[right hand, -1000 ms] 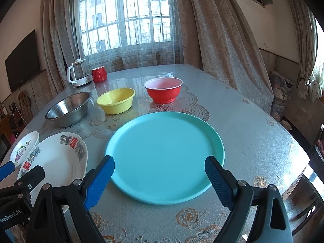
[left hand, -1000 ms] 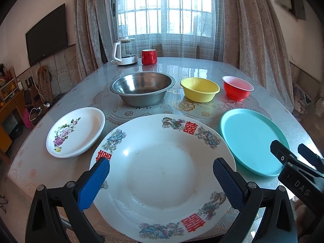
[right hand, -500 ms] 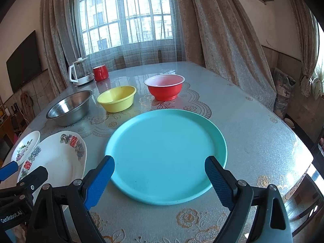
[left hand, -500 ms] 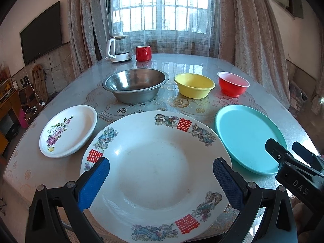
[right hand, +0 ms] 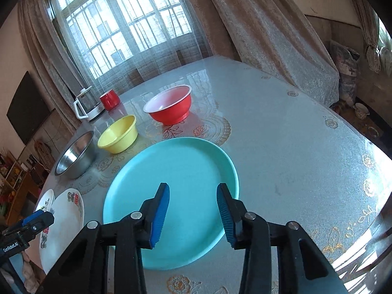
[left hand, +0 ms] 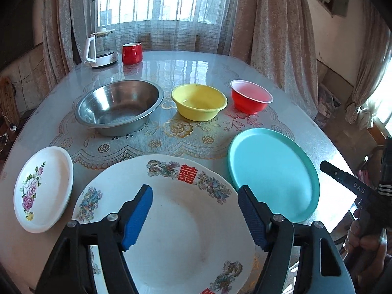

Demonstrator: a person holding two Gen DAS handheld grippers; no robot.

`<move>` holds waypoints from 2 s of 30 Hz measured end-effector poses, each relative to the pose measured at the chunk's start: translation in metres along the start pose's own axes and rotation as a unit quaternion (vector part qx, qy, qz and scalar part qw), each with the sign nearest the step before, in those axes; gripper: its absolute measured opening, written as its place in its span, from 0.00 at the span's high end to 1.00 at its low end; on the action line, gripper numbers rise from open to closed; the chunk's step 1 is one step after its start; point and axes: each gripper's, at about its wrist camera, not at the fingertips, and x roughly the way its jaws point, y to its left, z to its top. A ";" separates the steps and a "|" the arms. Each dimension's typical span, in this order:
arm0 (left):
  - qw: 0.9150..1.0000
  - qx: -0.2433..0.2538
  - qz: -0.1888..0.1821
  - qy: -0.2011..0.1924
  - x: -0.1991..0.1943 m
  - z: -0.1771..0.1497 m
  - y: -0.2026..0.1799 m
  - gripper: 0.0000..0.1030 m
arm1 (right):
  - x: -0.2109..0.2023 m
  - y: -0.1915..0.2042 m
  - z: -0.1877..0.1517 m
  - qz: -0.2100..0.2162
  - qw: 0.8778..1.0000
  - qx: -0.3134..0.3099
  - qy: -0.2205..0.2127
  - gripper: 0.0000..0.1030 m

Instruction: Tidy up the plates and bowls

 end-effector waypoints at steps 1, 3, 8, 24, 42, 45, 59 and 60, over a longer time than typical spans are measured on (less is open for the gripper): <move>1.000 0.006 -0.011 0.005 0.003 0.006 -0.003 0.41 | 0.003 -0.006 0.002 -0.007 1.000 0.003 0.009 0.64; 0.999 0.021 -0.025 0.015 0.013 0.017 -0.011 0.53 | 0.010 -0.017 0.004 -0.017 0.999 0.009 0.026 0.66; 0.996 0.056 -0.037 0.056 0.049 0.037 -0.032 0.69 | 0.023 -0.025 0.003 -0.021 0.999 0.010 0.046 0.69; 0.982 0.147 0.006 0.116 0.123 0.050 -0.062 0.90 | 0.036 -0.023 0.000 -0.019 0.999 -0.011 0.047 0.87; 0.990 0.093 0.031 0.100 0.117 0.056 -0.011 0.90 | 0.059 0.026 0.000 -0.008 0.997 -0.063 0.053 0.88; 0.993 0.078 0.019 0.091 0.111 0.053 -0.007 0.90 | 0.059 0.029 -0.001 -0.019 0.996 -0.071 0.053 0.88; 0.999 -0.041 0.019 -0.008 0.018 0.033 0.058 0.80 | 0.043 0.038 0.011 -0.015 0.997 -0.068 0.045 0.76; 0.998 -0.050 0.024 -0.017 0.011 0.029 0.065 0.77 | 0.040 0.043 0.012 -0.009 0.996 -0.073 0.043 0.74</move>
